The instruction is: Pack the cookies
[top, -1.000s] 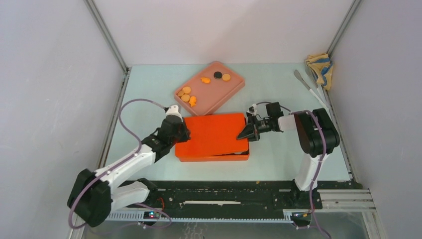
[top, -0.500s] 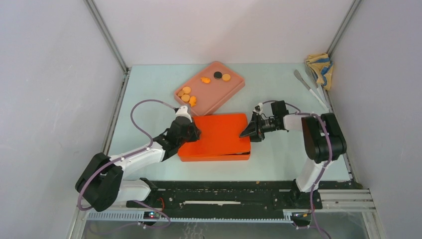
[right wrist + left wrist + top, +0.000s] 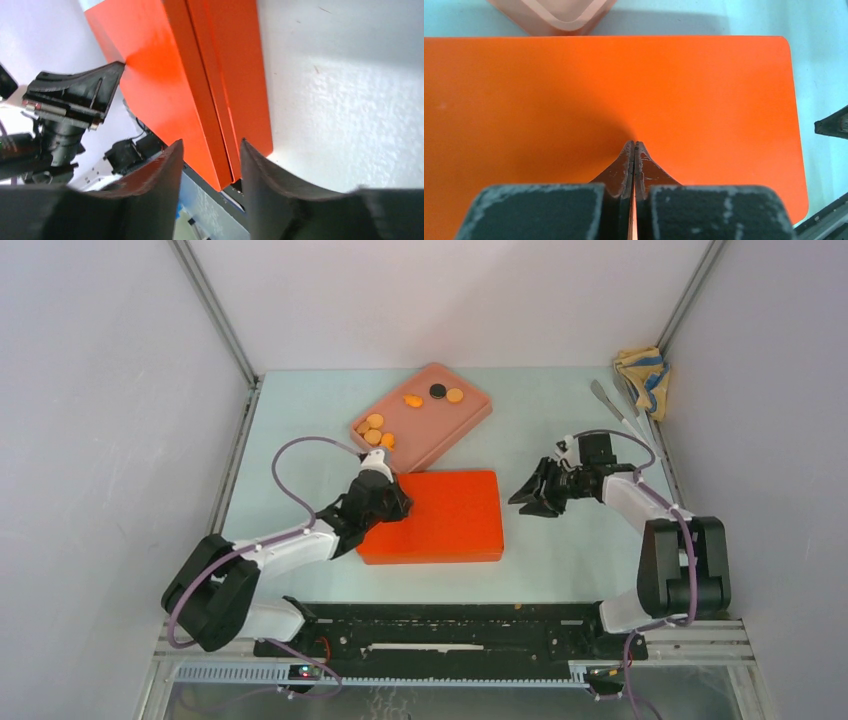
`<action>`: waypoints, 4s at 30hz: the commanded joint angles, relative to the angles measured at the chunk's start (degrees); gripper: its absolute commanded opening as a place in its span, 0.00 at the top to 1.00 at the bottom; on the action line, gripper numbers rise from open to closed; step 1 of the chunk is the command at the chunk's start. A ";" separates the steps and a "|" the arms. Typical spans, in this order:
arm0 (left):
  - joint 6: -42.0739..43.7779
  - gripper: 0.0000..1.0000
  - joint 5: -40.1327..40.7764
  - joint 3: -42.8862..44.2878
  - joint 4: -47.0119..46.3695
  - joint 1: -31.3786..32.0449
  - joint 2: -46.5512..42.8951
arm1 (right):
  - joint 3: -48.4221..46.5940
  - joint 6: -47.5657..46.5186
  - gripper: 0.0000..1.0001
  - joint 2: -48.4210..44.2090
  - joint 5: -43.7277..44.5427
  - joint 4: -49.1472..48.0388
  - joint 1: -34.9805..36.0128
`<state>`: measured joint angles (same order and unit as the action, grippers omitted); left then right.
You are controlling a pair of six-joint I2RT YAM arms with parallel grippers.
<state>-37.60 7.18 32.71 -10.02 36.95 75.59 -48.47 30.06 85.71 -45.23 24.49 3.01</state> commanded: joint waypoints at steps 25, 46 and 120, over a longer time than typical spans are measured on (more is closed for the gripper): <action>-9.03 1.00 26.78 1.44 42.71 -3.22 -13.41 | -3.21 0.32 1.00 12.70 13.21 0.03 7.61; -7.22 1.00 12.55 7.90 36.74 1.31 -7.22 | -5.11 5.51 1.00 7.61 20.68 2.80 15.04; 3.01 1.00 8.03 7.39 22.16 3.97 -26.74 | -19.14 -2.16 0.75 -10.56 65.85 18.19 38.93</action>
<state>-38.44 5.15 38.02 6.24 40.66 54.15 -66.19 29.45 75.94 16.47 42.59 41.34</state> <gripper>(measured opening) 0.003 0.237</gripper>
